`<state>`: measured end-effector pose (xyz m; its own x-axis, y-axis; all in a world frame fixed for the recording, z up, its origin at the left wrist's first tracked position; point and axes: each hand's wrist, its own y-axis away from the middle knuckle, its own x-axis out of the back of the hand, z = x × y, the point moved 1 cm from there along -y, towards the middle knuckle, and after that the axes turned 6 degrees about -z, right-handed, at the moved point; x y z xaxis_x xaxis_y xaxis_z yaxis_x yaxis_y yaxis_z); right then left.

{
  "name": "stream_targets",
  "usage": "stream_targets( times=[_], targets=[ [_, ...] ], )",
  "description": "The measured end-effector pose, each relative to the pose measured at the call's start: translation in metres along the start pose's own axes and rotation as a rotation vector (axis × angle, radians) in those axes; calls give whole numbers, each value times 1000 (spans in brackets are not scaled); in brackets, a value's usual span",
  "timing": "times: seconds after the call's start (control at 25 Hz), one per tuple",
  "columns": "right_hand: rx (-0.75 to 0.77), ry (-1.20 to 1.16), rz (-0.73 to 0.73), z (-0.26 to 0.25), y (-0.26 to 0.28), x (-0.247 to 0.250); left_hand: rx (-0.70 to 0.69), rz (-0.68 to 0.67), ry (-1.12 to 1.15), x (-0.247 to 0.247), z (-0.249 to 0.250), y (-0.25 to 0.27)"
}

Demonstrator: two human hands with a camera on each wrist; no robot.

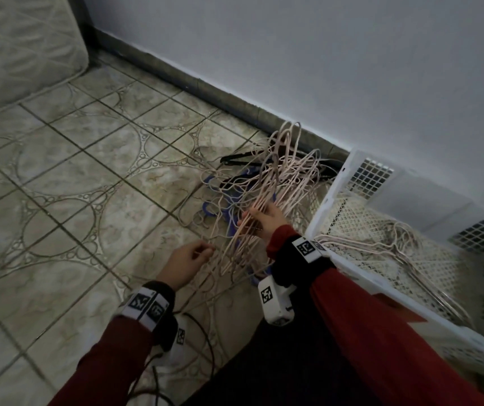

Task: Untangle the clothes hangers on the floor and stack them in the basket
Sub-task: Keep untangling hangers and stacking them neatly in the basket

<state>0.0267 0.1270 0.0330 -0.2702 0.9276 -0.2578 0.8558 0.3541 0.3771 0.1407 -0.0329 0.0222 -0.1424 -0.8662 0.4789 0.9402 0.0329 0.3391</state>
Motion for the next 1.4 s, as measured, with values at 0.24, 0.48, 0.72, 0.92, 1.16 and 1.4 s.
stream_targets(
  times=[0.24,0.48,0.72,0.92,1.16,1.4],
  targets=[
    [84,179,-38,-14,5,-4,-101,-177,-12,-6,58,-26],
    [100,495,-4,-29,-1,7,-156,-175,26,-11,77,-51],
    [26,407,4,-19,4,21,-111,-158,167,-16,81,-52],
    [-2,262,59,-18,2,28,-49,-40,209,-10,67,-51],
    [53,-9,141,-28,10,34,72,93,104,13,24,-53],
    [117,-72,114,-37,9,40,239,107,-83,25,-16,-51]
  ],
)
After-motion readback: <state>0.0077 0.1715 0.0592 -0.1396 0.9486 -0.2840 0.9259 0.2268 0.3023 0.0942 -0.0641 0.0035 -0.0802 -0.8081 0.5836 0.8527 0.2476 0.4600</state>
